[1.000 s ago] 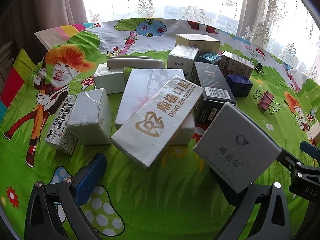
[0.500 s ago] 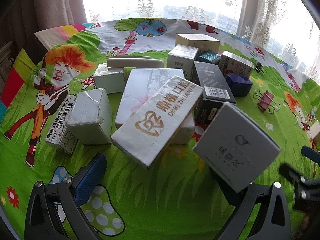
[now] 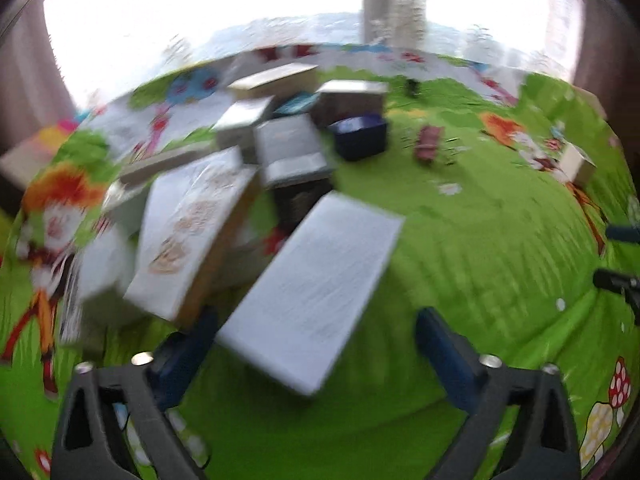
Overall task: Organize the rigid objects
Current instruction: 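Grasp the white leaflet-printed box with left tool while right tool grasps saxophone box, then carry both held boxes up and over to the purple-rimmed white bin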
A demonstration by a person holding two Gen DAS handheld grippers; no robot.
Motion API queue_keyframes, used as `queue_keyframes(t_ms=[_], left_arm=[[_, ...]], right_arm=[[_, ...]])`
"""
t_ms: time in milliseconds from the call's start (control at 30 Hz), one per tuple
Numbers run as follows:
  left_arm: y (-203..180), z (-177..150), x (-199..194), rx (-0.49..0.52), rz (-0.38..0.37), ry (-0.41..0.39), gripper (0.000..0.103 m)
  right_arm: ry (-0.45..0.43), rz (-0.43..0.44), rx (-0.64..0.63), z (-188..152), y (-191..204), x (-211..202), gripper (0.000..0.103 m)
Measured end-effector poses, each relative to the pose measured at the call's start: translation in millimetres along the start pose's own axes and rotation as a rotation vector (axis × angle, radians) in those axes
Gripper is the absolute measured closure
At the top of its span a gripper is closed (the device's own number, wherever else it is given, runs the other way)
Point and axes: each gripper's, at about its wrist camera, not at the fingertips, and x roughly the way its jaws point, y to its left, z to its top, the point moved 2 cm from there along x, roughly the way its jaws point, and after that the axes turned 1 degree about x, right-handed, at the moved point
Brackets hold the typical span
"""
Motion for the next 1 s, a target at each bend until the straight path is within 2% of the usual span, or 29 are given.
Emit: queue_keyframes(t_ms=[33,100,167,267,400,500,600,633,700,800,1000], left_arm=[[-4,2,-1,0.013,-0.028,-0.013,0.047],[-11,5,-2,0.013,-0.069,-0.018,0.06],[-16,4,-2,0.014,-0.047,-0.03,0.06],[-18,2,-4,-0.008,-0.068,-0.029,0.06],[-20,1,-5,-0.011,-0.059,-0.028,0.06],[-19,1,-3,-0.008,-0.059,-0.027,0.059],[-18,1,-3,-0.006,-0.059,-0.027,0.059],[-18,0,-3,-0.007,-0.06,-0.027,0.059],[-17,0,-3,-0.008,-0.059,-0.027,0.059],[-16,0,-4,-0.013,-0.062,-0.027,0.059],[-16,0,-4,-0.019,-0.055,-0.026,0.059]], right_arm=[[-0.001,-0.002,0.003,1,-5,0,0.0],[-0.002,-0.012,0.016,3,-14,-1,0.0],[-0.006,-0.035,0.058,2,-24,1,0.0],[-0.009,-0.066,0.143,8,-47,3,0.0],[0.007,-0.111,0.17,28,-66,17,0.0],[0.012,-0.132,0.246,48,-86,28,0.0],[-0.017,-0.111,0.357,65,-105,34,0.002],[-0.032,-0.126,0.373,69,-108,36,0.008],[-0.02,-0.229,0.307,75,-100,36,0.057],[-0.057,-0.124,0.298,65,-83,22,0.057],[-0.096,-0.073,0.121,27,-16,3,0.057]])
